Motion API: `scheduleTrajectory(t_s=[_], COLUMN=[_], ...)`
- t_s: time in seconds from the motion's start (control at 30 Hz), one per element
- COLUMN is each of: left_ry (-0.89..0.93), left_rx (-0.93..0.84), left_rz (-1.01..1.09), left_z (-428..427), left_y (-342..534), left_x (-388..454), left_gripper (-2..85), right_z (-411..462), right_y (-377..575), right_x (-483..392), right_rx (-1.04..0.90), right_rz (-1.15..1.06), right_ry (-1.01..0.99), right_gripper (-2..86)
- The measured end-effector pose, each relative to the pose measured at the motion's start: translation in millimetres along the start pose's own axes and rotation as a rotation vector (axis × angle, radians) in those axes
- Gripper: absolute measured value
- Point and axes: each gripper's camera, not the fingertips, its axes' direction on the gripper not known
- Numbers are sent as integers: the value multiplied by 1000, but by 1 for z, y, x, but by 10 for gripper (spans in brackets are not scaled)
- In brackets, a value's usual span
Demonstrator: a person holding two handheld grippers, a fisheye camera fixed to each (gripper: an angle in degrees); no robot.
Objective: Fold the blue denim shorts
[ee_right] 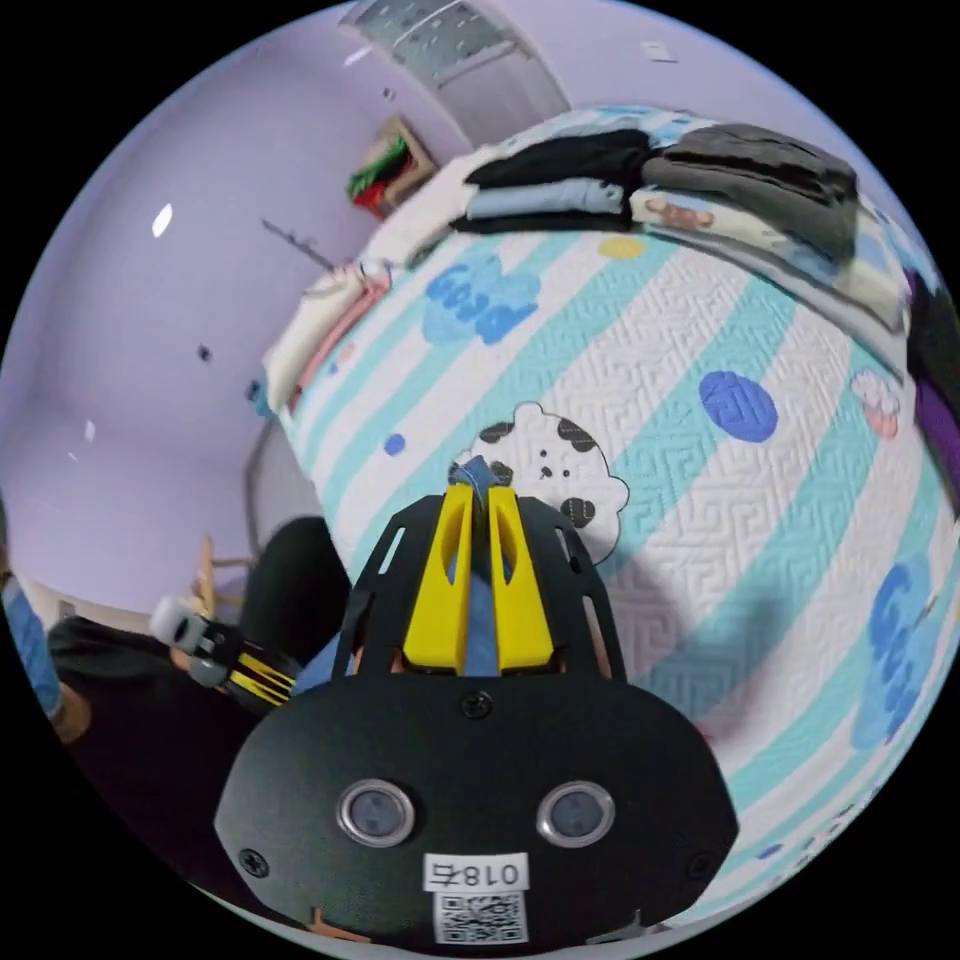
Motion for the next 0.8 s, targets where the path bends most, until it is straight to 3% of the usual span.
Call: scheduleTrajectory(t_s=[0.07,0.17,0.23,0.4,0.5,0.63,0.8], left_ry=[-24,18,93,135,60,64,108], left_rx=[-15,-55,-58,76,218,343,312], left_rz=[1,-152,-304,-428,-372,-199,-138], left_z=[6,19,25,6,-19,-35,4], left_y=[1,7,20,34,25,-17,-84], left_x=[-3,-36,-66,-94,-98,-111,-154], left_gripper=[0,19,44,95,101,121,160], right_z=[-10,14,13,-61,-132,-202,-209], right_y=[14,14,18,56,113,230,347], right_x=[39,70,77,90,97,98,121], right_rx=[117,56,60,224,354,470,564], right_rz=[155,211,217,161,108,111,259], right_ry=[-146,-250,-244,-302,-290,-123,-114], right_gripper=[27,45,59,110,126,138,159])
